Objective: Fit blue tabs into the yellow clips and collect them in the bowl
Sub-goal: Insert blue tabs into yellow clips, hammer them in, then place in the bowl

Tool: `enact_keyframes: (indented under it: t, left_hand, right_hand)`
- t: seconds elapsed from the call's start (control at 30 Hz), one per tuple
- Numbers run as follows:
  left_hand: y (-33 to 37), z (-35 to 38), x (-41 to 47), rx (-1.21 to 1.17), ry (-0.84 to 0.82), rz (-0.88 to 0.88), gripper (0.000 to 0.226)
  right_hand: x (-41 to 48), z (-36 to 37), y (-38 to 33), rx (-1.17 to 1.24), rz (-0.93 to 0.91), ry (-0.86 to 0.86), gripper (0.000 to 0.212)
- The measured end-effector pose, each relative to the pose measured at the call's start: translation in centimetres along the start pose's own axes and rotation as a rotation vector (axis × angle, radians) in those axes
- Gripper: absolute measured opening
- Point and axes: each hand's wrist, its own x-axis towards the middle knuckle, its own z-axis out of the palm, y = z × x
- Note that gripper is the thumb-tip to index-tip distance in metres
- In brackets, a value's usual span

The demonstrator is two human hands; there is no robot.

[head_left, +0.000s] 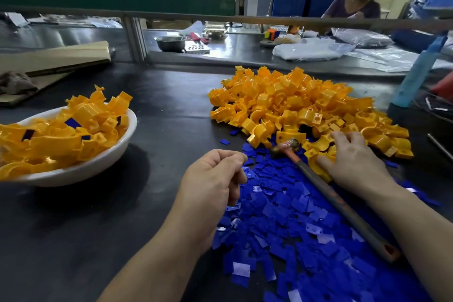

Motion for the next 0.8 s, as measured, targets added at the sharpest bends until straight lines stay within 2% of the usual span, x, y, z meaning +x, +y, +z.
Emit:
enact_keyframes:
  t: [0.1, 0.17, 0.3, 0.4, 0.63, 0.8]
  left_hand:
    - [-0.2, 0.1, 0.0, 0.004, -0.008, 0.001, 0.018]
    - [-0.3, 0.1, 0.1, 0.002, -0.006, -0.006, 0.018]
    - [-0.4, 0.2, 0.2, -0.009, 0.003, -0.019, 0.018]
    - [-0.5, 0.2, 0.3, -0.006, -0.003, -0.03, 0.017]
    - [-0.6, 0.3, 0.1, 0.012, -0.029, -0.027, 0.016]
    - [-0.6, 0.4, 0.0, 0.047, -0.027, -0.027, 0.015]
  right_hand:
    - [0.7, -0.4, -0.3, -0.02, 0.046, -0.073, 0.072]
    - [1.0, -0.4, -0.6, -0.066, 0.01, -0.103, 0.059]
    - [0.8, -0.5, -0.7, -0.048, -0.116, 0.052, 0.03]
    - [0.2, -0.5, -0.3, -0.008, -0.182, 0.168, 0.019]
    - [-1.4, -0.9, 0.7, 0.061, -0.201, 0.137, 0.015]
    - [-2.9, -2.4, 0.8, 0.175, -0.214, 0.269, 0.019]
